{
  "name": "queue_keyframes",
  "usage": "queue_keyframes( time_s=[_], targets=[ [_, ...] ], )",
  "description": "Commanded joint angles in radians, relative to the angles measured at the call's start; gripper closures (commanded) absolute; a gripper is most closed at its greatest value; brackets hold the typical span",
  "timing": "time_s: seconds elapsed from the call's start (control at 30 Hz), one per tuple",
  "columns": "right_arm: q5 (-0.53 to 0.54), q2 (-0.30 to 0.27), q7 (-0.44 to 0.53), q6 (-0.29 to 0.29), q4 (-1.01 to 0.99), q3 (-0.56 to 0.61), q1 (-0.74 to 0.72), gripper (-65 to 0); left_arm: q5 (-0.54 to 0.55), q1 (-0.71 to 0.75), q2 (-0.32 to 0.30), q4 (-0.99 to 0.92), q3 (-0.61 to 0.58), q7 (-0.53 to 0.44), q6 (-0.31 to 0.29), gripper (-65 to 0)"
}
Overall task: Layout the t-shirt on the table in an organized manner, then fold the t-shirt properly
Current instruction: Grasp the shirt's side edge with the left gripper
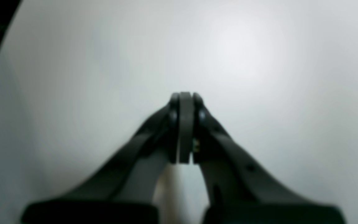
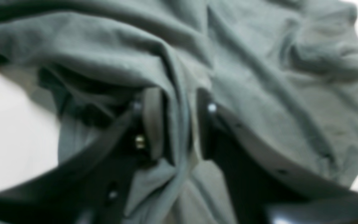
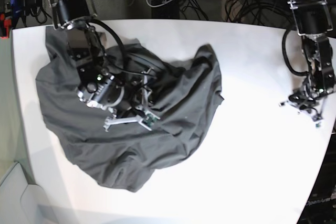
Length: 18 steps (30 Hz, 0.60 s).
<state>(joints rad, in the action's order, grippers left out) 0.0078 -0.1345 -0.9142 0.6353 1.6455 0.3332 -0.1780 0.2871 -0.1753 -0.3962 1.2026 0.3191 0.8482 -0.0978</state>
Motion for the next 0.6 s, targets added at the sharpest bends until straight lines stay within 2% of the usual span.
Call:
queue_keyframes(
  time_s=[0.0, 0.07, 0.13, 0.23, 0.4, 0.47, 0.57],
  targets=[
    [0.007, -0.001, 0.020, 0.001, 0.020, -0.027, -0.021, -24.7, 0.007, -0.017, -0.005, 0.021, 0.002, 0.012, -0.039, -0.5],
    [0.008, -0.001, 0.020, 0.002, 0.020, -0.046, -0.021, -27.3, 0.005, -0.016, 0.024, 0.039, 0.002, 0.069, -0.119, -0.5],
    [0.008, -0.001, 0.020, 0.005, 0.017, -0.052, -0.021, -28.0, 0.005, 0.010, 0.056, 0.079, 0.001, 0.105, -0.159, -0.5],
    [0.010, -0.001, 0.022, 0.005, 0.014, -0.050, -0.019, -28.0, 0.005, 0.058, 0.112, 0.205, -0.001, 0.174, -0.185, -0.5],
    [0.011, 0.000, 0.022, 0.005, 0.014, -0.044, -0.019, -28.0, 0.005, 0.138, 0.197, 0.431, -0.002, 0.342, -0.214, -0.7],
    [0.011, 0.000, 0.022, 0.005, 0.012, -0.044, -0.019, -28.0, 0.005, 0.168, 0.239, 0.520, -0.002, 0.400, -0.219, -4.4],
    [0.013, 0.008, 0.022, 0.005, 0.012, -0.042, -0.019, -28.0, 0.005, 0.221, 0.286, 0.635, -0.002, 0.466, -0.213, -18.7]
  ],
)
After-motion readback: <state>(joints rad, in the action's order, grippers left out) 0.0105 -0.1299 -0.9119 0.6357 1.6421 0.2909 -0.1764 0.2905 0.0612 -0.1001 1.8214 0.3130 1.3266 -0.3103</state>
